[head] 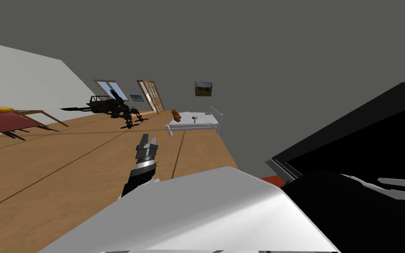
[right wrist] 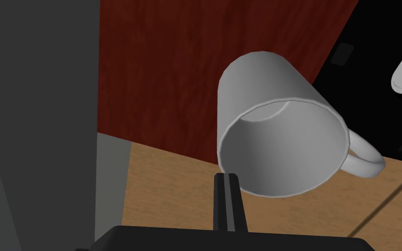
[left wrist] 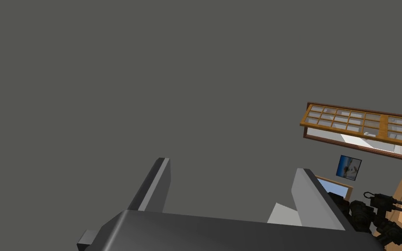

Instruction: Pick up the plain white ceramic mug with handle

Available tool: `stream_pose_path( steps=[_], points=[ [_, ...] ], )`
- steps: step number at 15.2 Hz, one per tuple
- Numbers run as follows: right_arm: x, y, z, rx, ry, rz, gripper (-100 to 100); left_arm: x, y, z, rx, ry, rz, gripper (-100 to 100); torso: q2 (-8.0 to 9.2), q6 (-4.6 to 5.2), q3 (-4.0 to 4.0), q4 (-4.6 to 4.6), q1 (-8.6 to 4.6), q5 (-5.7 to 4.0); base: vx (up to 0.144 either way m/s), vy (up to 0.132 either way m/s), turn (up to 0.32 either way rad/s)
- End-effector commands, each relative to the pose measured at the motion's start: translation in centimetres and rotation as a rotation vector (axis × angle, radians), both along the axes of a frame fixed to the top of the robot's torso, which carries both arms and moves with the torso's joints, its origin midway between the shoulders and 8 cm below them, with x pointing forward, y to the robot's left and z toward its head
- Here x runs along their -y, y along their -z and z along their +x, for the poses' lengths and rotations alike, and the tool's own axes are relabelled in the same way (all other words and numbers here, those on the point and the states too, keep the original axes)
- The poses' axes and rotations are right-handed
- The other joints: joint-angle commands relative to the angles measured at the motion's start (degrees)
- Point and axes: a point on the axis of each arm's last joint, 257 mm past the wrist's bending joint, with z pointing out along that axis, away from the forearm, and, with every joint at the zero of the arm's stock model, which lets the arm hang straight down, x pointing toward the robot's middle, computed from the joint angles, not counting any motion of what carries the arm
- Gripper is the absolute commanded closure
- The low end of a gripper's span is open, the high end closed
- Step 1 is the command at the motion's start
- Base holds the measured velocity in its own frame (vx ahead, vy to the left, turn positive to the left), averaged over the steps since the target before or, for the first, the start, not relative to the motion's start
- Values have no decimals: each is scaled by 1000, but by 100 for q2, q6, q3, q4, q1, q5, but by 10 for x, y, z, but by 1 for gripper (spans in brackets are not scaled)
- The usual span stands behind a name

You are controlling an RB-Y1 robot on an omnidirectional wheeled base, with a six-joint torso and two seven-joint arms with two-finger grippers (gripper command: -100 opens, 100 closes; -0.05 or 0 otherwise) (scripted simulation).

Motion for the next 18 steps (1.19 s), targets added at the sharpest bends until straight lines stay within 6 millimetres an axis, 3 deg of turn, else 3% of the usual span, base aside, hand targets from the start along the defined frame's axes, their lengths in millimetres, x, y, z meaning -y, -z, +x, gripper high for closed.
stream_pose_path(
  steps=[1,3,4,18],
  points=[
    [-2,-9,12,12,-7,17,100,0,0,0,0,0,0,0,0,0,0,0,0,0,-31,-4,-88],
    [-1,-8,10,9,-7,9,100,0,0,0,0,0,0,0,17,3,9,3,-3,1,-55,-8,-93],
    [-2,-8,4,6,25,17,-100,0,0,0,0,0,0,0,18,2,11,4,-2,-1,-61,-5,223],
    [-7,1,-59,-5,320,39,-100,0,0,0,0,0,0,0,74,-5,43,17,-12,-3,-153,-17,353]
  ],
)
